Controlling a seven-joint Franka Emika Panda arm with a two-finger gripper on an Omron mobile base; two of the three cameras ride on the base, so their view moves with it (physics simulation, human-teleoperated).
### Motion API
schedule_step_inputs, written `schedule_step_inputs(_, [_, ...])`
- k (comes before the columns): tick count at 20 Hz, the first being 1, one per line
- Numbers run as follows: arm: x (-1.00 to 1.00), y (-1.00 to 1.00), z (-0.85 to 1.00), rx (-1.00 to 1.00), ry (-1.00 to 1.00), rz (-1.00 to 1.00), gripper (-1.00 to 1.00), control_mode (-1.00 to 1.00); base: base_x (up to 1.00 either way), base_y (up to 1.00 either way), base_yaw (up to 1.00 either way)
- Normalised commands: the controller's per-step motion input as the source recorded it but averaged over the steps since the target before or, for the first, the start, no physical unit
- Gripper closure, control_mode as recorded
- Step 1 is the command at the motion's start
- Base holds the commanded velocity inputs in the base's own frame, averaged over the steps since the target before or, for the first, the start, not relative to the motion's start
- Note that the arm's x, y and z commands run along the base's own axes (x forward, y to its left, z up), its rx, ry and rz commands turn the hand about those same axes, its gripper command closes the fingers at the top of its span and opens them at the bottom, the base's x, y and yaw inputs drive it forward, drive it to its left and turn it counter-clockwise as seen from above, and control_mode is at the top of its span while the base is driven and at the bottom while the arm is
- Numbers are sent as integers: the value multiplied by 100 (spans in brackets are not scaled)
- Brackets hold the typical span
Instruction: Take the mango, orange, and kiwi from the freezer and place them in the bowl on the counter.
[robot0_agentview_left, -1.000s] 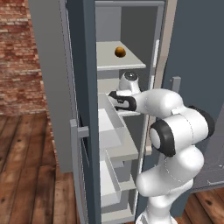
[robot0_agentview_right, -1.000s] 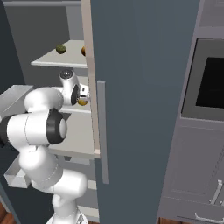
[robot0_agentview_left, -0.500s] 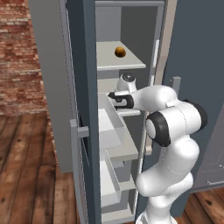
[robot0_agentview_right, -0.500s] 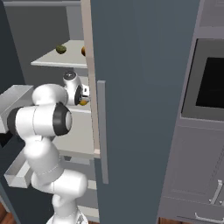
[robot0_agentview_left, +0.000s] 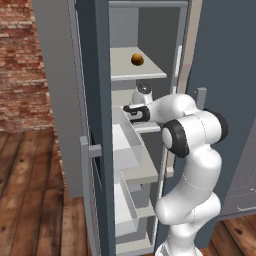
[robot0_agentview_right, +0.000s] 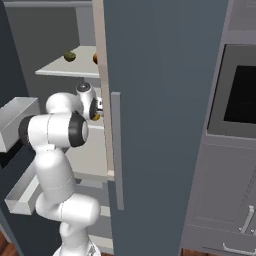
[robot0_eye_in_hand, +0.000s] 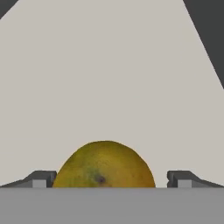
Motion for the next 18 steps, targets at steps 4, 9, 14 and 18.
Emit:
schedule_step_inputs(4, [0,0,-44,0,1,0,-100,-100,0,0,0])
schedule_step_inputs(9, [0,0,-33,0,2,0,100,-100,0,0,0])
schedule_step_inputs(14, [0,0,0,0,0,0,100,-100,0,0,0])
schedule_step_inputs(18, [-25,0,0,0,0,0,100,-100,0,0,0])
